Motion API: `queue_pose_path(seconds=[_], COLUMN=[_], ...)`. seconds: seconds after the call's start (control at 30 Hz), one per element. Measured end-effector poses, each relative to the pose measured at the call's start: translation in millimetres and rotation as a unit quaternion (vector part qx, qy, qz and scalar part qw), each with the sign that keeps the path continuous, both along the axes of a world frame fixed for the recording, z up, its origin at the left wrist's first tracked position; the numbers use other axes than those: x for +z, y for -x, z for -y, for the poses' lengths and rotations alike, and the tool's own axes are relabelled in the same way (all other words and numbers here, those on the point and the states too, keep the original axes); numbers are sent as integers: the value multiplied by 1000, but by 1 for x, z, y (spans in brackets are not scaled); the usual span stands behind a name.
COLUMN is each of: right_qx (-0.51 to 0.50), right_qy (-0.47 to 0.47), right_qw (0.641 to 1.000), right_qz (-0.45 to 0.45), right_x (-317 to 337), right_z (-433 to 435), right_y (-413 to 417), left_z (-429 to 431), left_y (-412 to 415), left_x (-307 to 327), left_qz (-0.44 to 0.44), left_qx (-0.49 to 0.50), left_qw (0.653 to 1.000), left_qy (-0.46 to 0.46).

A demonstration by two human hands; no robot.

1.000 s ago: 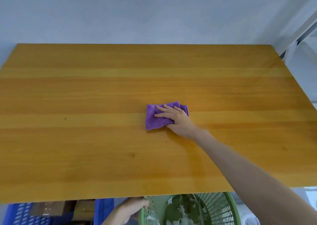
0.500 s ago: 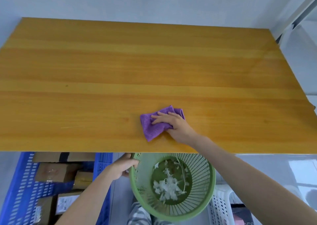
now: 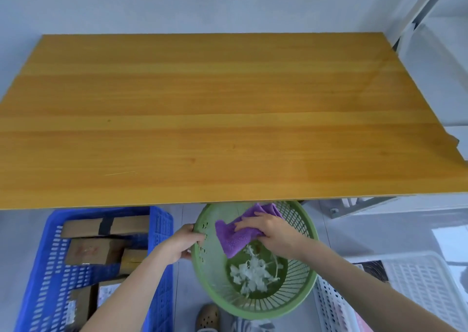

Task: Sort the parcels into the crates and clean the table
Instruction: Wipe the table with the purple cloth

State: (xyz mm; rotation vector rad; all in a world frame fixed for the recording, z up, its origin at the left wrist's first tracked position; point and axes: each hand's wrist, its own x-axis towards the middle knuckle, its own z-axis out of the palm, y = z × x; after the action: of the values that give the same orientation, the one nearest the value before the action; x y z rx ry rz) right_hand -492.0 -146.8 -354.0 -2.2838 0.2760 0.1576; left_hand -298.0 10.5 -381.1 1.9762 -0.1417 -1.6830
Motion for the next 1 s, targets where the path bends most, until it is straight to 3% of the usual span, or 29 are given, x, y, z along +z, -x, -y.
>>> queue_pose_path(seconds=[0.1,0.2,0.27,0.4,0.5,0.6,0.67,0.73,0.77,0.83,0.9,0.93,1.0], right_qx=[-31,-48,-32,-67,-36,-25,-33,-226,-368,-621,-754,-784,-800], right_qy=[102,97,172,179,253,226,157,65,7,-102,-182,-211,-263], right_qw=[994,993,985,980,962,966,972,967,929,777,627,579,539], right_qz=[13,-48,-3,-60,-97,-121,-174,-102,-41,31,78,79,24], right_x=[-15,-18,-27,-28,-35,-40,-40,-37,-32,-25,-23,-23,-26], right_z=[-19,-33,-45,-62,-78,-86,-90,-94,-95,-91,-85,-79,-77], right_y=[17,30,39,46,52,59,66,74,76,90,111,121,146], left_z=[-9,-18,-23,-34,-41,-45,-45,-43,-42,-38,-33,-30,-23], left_y=[-5,-7,-6,-1,2,3,5,10,13,21,29,31,43], left_x=[1,0,-1,-8,-14,-19,-22,-28,-30,-34,-39,-41,-45], left_qz=[2,15,22,24,20,14,10,9,8,9,16,22,30], left_qx=[1,-6,-2,8,-1,-17,-31,-43,-41,-52,-61,-57,-50], left_qw=[1000,1000,1000,1000,1000,1000,999,999,999,999,998,998,998], left_qy=[14,15,10,2,-4,-6,-11,-10,-7,-7,-13,-13,-13])
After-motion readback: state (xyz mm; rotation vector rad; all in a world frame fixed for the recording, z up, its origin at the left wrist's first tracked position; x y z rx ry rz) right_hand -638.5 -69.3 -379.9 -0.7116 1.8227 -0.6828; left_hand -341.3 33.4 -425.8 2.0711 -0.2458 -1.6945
